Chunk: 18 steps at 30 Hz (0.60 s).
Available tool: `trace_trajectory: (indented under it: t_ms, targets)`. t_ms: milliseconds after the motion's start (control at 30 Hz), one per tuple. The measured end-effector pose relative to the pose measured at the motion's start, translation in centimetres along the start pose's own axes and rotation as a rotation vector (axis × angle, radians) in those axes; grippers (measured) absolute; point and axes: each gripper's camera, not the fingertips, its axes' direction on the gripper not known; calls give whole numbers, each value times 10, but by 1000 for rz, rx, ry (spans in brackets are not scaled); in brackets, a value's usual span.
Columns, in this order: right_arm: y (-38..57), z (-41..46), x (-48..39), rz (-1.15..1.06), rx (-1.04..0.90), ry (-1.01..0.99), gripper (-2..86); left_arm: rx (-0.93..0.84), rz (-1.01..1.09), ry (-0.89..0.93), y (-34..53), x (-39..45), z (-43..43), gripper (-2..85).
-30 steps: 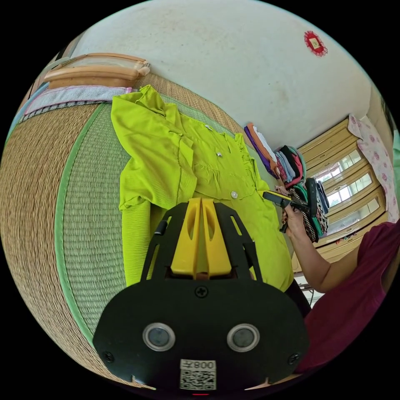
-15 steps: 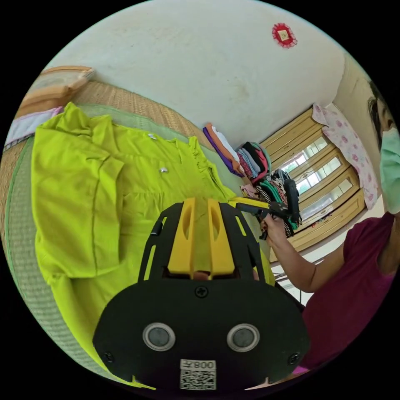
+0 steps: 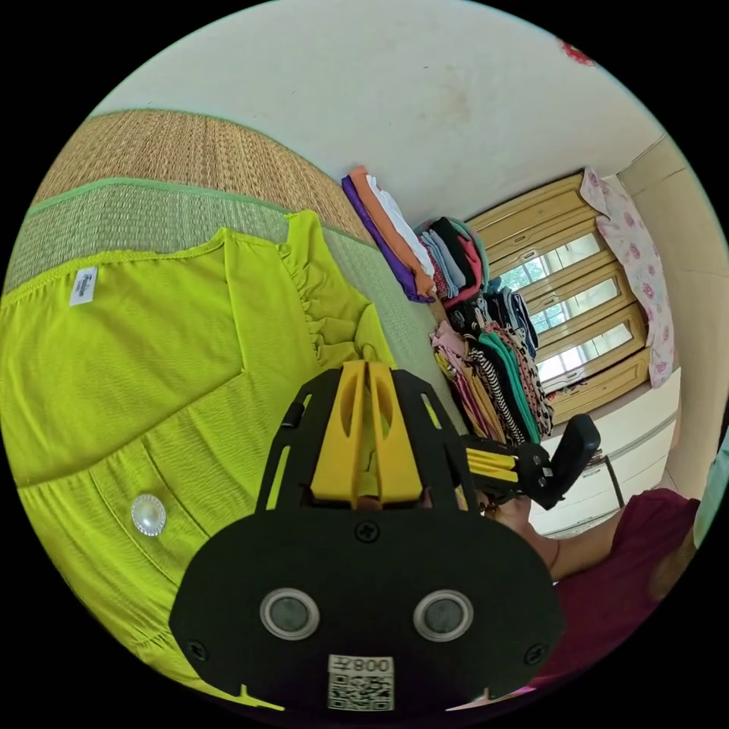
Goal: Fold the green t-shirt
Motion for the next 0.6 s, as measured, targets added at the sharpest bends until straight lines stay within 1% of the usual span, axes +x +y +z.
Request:
trace_trajectory:
  t_ms: [167,267,367,467,533,600]
  targets:
    - [5,-16,10,-22,54,-102,3,88,22,30,-3,8,-18,8]
    - [6,-14,14,-29,63,-178,3,97,14,-7,-3,6,-24,6]
    - [4,7,22,-26,-4,-200,3,71,-36,-36,-5,-6,-18,5]
    - [5,14,35,-14,-21,-277,3,114,-43,-20,-8,-5,-23,4]
    - [7,14,42,-15,-32,-278,3,123,-32,-45,-12,2,-28,4]
    - [8,17,48,-19,-56,-309,3,87,-47,-99,-18,4,-28,4]
